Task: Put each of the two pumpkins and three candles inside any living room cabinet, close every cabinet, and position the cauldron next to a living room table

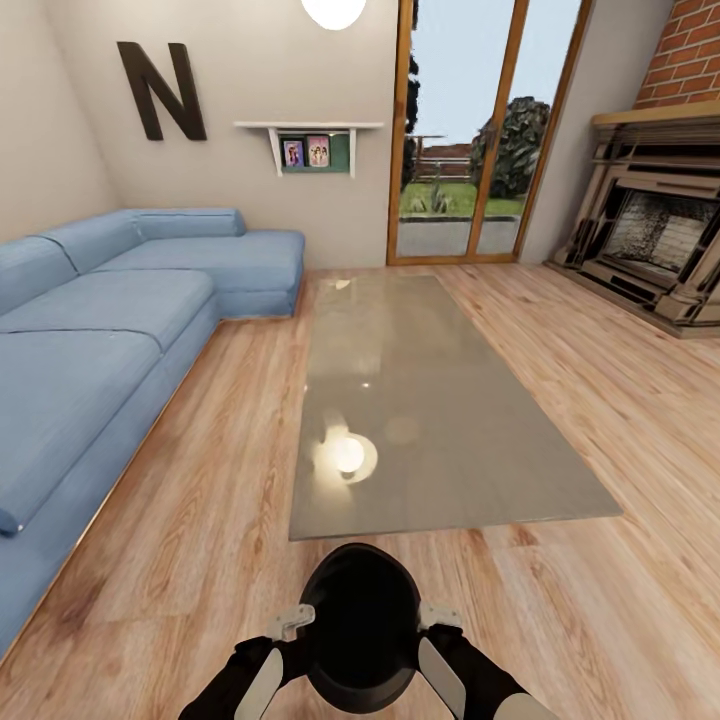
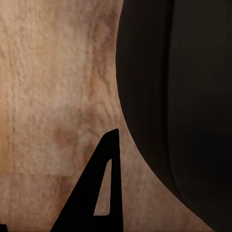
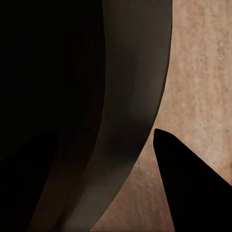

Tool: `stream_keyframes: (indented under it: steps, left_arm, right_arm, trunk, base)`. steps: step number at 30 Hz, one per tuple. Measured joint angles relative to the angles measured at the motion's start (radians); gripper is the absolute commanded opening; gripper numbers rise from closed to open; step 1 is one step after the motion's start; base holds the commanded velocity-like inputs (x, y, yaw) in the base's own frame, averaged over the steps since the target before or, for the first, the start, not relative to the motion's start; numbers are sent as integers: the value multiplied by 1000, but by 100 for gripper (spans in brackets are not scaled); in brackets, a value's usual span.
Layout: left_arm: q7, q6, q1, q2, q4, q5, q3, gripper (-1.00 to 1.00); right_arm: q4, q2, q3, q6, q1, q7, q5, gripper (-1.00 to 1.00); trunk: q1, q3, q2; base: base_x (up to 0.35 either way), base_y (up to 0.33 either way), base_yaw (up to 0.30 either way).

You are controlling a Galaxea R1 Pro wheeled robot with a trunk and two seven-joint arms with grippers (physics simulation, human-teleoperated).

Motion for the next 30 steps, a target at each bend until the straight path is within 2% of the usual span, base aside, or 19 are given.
stream_keyframes:
  steps: [6,30]
  left_arm:
    - [0,0,0,0,-2,-1,0,-100]
    - [0,0,0,0,-2,0,0,-100]
  right_arm:
    - [0,0,0,-1,0,0,-1,-100]
    - [-2,0,-1,1,0,-1,1,-100]
  trunk:
    - [0,0,0]
    - [92,-75,-168]
  base:
    - [0,0,0]
    - [0,0,0]
